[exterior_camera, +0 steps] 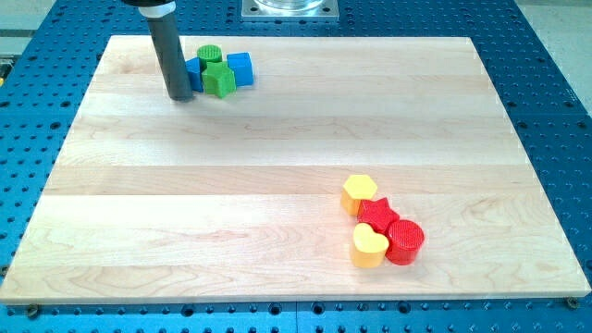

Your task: Place your arm diagonally bottom right to the green star

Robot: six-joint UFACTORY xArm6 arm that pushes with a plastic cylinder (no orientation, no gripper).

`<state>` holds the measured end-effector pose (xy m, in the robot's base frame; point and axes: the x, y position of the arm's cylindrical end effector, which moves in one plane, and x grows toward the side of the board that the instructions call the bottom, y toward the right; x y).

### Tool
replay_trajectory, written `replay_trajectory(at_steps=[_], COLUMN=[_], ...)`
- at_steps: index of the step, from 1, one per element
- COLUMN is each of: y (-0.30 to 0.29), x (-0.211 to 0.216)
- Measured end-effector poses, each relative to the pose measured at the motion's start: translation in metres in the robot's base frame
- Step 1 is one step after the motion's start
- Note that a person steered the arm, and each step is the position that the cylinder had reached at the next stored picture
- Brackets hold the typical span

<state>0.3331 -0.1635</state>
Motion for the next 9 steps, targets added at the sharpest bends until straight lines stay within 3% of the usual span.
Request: replay_trajectory(at_steps=[1, 2, 5, 6, 9], y=[0.0, 0.007, 0.008, 0.032, 0.045], x=[0.058, 0.085, 0.099, 0.124, 0.12])
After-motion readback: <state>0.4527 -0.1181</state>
